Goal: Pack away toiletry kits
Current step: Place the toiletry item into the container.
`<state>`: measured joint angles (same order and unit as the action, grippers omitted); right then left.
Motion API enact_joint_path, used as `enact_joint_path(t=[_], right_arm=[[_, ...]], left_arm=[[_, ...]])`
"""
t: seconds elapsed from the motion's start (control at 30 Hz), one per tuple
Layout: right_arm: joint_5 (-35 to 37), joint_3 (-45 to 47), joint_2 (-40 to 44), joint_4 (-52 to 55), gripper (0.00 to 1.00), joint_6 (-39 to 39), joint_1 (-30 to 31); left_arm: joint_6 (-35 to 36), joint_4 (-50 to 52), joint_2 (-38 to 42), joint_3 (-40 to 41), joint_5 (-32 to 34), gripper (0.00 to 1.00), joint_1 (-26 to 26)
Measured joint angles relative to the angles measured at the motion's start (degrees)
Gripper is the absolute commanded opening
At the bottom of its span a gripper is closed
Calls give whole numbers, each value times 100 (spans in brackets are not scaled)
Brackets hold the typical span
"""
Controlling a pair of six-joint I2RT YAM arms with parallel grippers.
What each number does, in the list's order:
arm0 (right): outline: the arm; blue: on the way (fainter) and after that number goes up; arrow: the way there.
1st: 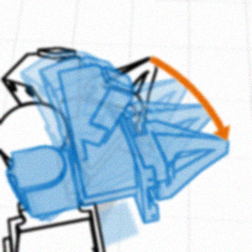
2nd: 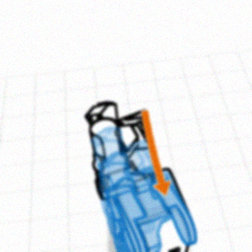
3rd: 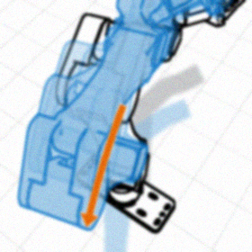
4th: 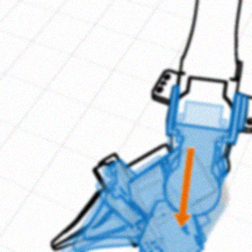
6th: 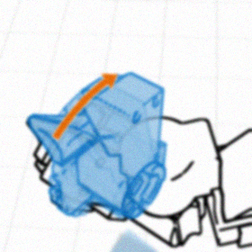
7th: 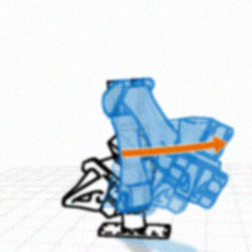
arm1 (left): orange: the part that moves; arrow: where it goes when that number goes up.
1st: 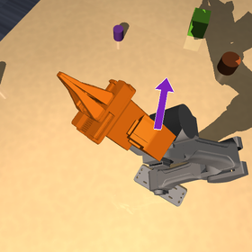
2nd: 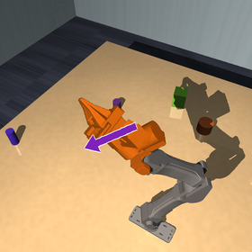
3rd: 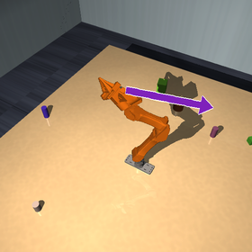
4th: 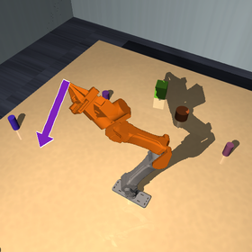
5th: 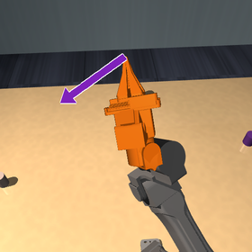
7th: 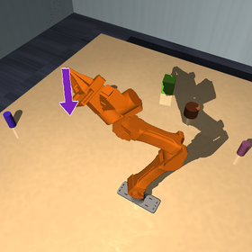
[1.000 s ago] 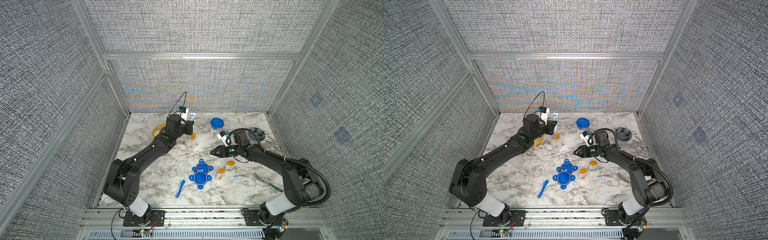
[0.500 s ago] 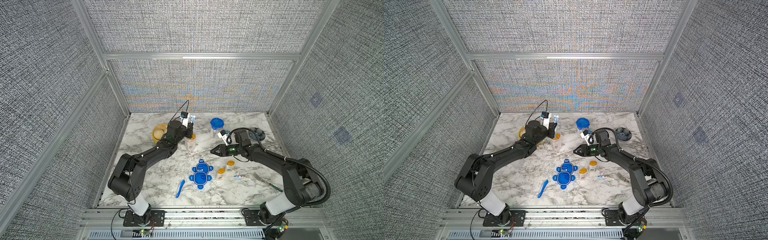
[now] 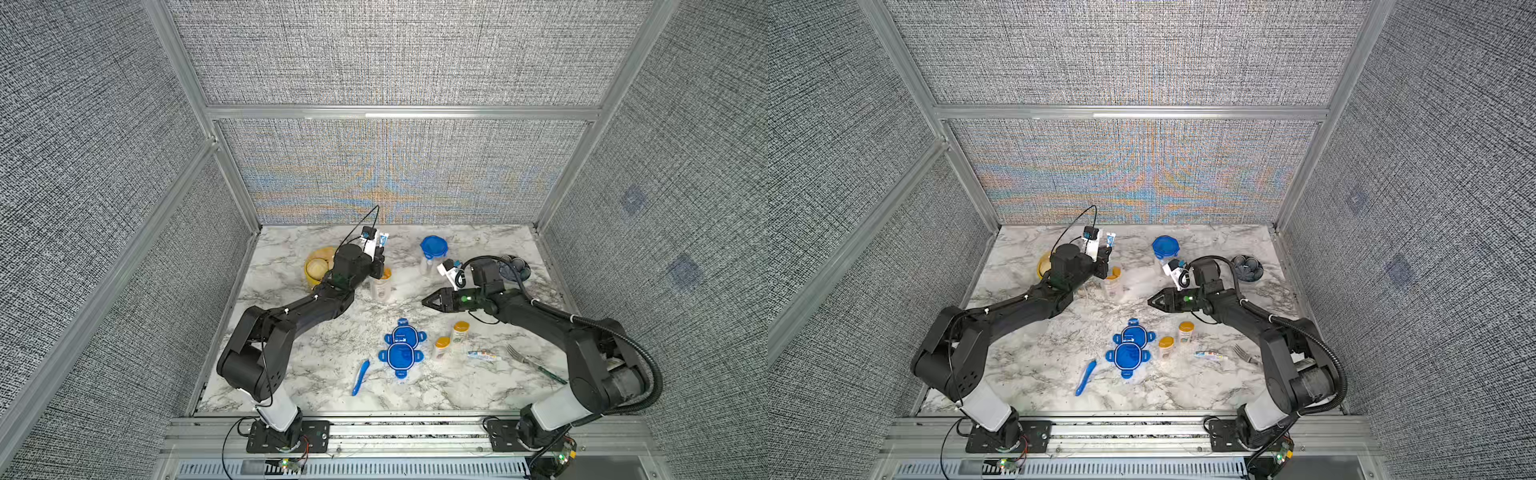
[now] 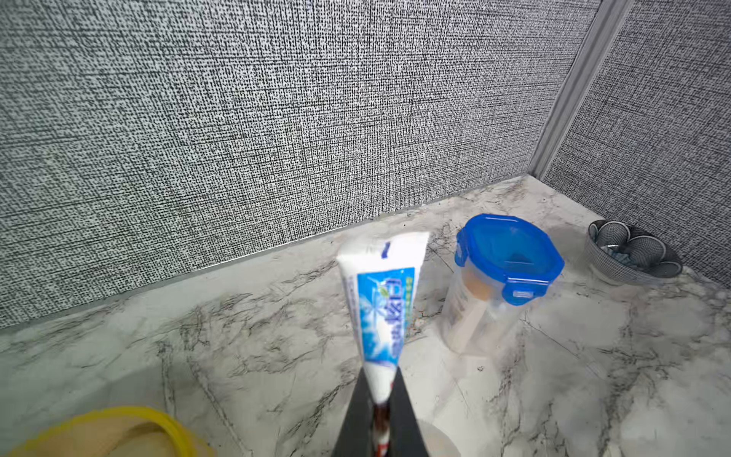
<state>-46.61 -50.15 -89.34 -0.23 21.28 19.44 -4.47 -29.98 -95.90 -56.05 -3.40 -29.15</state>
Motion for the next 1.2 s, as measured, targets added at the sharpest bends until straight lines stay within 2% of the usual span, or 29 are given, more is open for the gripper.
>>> enact_joint_path(t=[0.3, 0.7, 0.83, 1.1, 1.2], right_arm=[[-37, 63, 22, -131, 43, 81, -7], [-35, 87, 37, -168, 43, 101, -61], [33, 68, 107, -96, 43, 76, -61], [599, -409, 358, 490, 44, -177, 90], [763, -826, 197, 640, 53, -190, 278]], left_arm=[[96, 20, -149, 9, 0, 9, -2], [96, -4, 22, 315, -22, 34, -2], [33, 149, 304, 317, -2, 42, -2], [-396, 1036, 1281, 352, 234, 49, -2], [-595, 1633, 1471, 341, 308, 53, 0]])
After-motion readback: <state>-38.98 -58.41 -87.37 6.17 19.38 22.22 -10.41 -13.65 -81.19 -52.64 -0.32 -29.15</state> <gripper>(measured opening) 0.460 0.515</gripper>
